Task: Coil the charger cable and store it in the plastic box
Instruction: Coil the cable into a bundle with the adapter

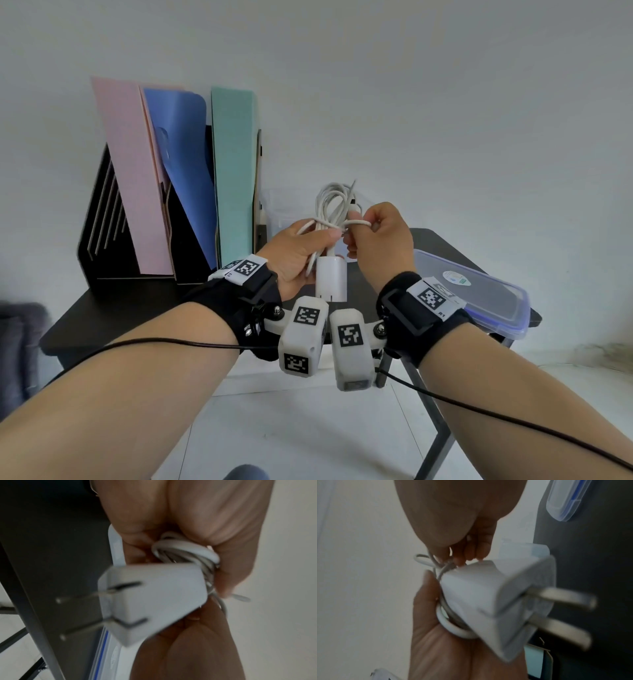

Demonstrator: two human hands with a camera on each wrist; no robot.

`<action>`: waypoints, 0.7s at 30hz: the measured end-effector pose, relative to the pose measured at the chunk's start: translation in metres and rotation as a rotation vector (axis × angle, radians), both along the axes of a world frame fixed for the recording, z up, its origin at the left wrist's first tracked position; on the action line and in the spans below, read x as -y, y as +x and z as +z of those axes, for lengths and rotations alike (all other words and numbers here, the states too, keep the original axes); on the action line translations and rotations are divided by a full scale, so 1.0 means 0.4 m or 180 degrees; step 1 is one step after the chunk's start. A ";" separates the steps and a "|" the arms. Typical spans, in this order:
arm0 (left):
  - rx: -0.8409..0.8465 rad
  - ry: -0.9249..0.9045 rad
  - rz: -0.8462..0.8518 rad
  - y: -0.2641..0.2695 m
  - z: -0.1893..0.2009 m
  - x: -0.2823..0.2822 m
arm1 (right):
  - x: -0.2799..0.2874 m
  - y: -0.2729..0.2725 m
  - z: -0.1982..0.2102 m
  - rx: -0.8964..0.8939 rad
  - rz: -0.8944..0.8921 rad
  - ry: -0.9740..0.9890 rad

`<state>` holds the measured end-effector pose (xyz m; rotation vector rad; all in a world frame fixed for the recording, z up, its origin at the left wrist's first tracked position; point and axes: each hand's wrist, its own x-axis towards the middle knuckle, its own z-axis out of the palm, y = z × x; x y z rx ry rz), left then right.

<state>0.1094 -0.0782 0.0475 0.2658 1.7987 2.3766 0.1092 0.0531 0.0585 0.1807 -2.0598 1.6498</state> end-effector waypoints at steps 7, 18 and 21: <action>-0.0055 0.0278 0.0670 -0.021 0.004 -0.002 | -0.002 0.006 -0.021 0.0155 0.0384 0.0051; -0.0570 -0.0594 0.1066 -0.021 -0.012 -0.003 | -0.029 -0.016 -0.007 0.0463 0.0362 0.0274; -0.0699 -0.0835 0.1076 -0.020 -0.015 0.008 | -0.041 -0.013 -0.007 0.0602 0.0605 0.0262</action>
